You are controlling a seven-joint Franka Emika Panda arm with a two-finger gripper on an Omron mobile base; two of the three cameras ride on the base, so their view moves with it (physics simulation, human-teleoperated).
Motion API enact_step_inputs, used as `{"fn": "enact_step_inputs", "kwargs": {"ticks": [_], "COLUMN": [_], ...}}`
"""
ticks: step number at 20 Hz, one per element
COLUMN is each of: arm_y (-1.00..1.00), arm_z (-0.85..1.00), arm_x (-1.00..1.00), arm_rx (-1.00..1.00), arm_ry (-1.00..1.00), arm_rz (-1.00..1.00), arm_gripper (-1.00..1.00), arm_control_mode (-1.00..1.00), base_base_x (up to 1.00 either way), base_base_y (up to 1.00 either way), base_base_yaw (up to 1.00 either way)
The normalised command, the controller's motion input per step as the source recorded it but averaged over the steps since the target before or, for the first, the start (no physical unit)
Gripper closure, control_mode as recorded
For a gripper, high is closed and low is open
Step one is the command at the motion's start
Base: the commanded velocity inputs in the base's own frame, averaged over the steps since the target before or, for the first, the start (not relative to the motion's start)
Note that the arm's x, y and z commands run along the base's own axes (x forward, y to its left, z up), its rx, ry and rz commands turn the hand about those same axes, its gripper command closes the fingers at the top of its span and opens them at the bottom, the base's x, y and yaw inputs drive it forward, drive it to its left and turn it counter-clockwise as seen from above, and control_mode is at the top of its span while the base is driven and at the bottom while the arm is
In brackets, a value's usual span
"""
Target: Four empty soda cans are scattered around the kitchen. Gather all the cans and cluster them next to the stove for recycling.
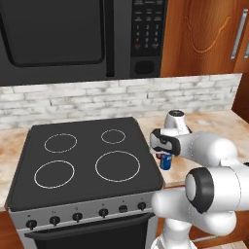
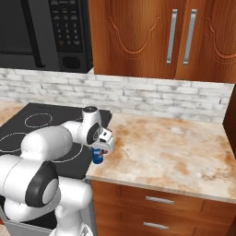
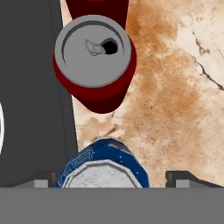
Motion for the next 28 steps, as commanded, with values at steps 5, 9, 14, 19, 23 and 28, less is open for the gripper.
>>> {"fn": "enact_step_inputs", "kwargs": {"ticks": [5,9,14,19,23,28], "arm_y": [0.0,0.18,0.05,0.18,0.07,0.03], "arm_z": [0.37,0.3,0.22,0.01,0.0,-0.02], "arm_x": [0.0,-0.07,-0.43,-0.65,-0.71,-0.57], "arm_rx": [0.0,0.0,0.0,0.0,0.01,0.03], "arm_ry": [0.16,0.13,0.07,0.05,0.01,0.06], "arm_rz": [0.0,-0.02,-0.06,-0.06,-0.02,0.0], "arm_gripper": [-1.0,-1.0,-1.0,-1.0,-1.0,-1.0], "arm_control_mode": [-1.0,-1.0,-1.0,-1.0,-1.0,-1.0], "base_base_x": [0.0,0.0,0.0,0.0,0.0,0.0], "base_base_y": [0.0,0.0,0.0,0.0,0.0,0.0], "base_base_yaw": [0.0,0.0,0.0,0.0,0.0,0.0]}}
